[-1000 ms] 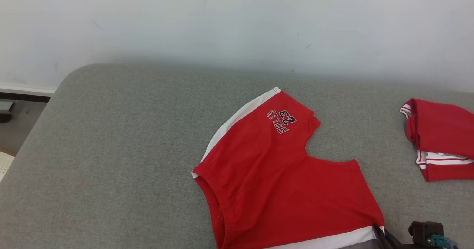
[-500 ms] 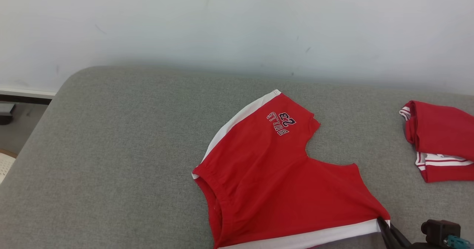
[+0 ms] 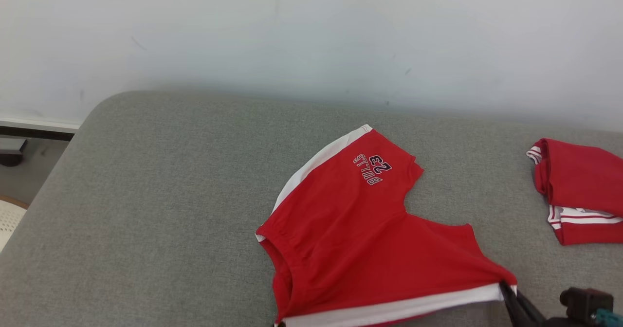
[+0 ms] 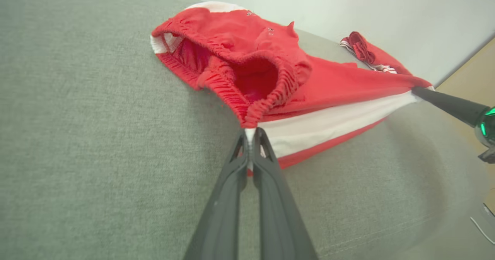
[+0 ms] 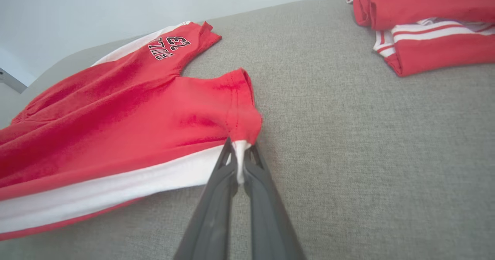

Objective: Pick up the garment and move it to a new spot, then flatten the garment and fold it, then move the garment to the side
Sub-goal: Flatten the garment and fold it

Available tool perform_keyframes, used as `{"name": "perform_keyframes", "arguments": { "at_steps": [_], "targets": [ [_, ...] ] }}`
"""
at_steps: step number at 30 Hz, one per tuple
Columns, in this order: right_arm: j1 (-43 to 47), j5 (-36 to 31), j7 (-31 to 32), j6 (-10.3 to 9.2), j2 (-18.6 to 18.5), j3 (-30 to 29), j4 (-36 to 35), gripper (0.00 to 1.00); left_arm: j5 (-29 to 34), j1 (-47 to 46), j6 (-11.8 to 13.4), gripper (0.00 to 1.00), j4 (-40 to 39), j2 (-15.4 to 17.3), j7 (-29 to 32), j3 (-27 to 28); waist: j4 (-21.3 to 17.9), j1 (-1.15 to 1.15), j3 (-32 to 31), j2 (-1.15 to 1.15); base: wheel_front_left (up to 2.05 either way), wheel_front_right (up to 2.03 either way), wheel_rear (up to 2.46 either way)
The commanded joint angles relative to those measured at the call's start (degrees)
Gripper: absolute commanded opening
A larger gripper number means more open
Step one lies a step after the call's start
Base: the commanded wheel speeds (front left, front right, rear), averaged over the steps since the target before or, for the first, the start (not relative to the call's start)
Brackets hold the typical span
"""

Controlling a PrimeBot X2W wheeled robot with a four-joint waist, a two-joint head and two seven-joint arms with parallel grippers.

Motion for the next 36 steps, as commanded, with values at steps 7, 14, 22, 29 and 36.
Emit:
{"name": "perform_keyframes", "arguments": {
  "at_steps": [7,14,22,29,36],
  "targets": [
    [-9.8,0.3,4.7,-0.11,-3.4,0.2,-4.3,0.0,-2.9,-4.2,-2.0,0.0,-10.5,0.7,1.3,2.4,-0.3,0.0,2.3,0.0,0.0,0.0,0.0],
    [-24.7,0.7,8.6,-0.11,-5.6,2.3,0.3,0.0,-5.6,-11.9,-4.1,0.0,-14.1,0.2,3.7,4.0,1.7,0.0,7.5,0.0,0.0,0.0,0.0],
    [-43.1,0.0,10.2,-0.11,-4.8,7.5,14.7,0.0,-10.6,-23.0,-6.0,0.0,-3.7,-2.6,3.3,6.3,4.3,0.0,13.8,0.0,0.0,0.0,0.0],
    [-54.9,-1.8,7.9,-0.11,-2.7,11.2,26.9,0.0,-13.5,-29.4,-6.6,0.0,6.2,-5.3,2.1,5.1,6.1,0.0,17.5,0.0,0.0,0.0,0.0],
    [-62.7,-3.2,1.9,-0.11,-0.7,13.1,39.4,0.0,-16.7,-33.6,-6.4,0.0,10.6,-6.9,0.0,1.6,8.8,0.0,19.3,0.0,0.0,0.0,0.0]
  ]
}}
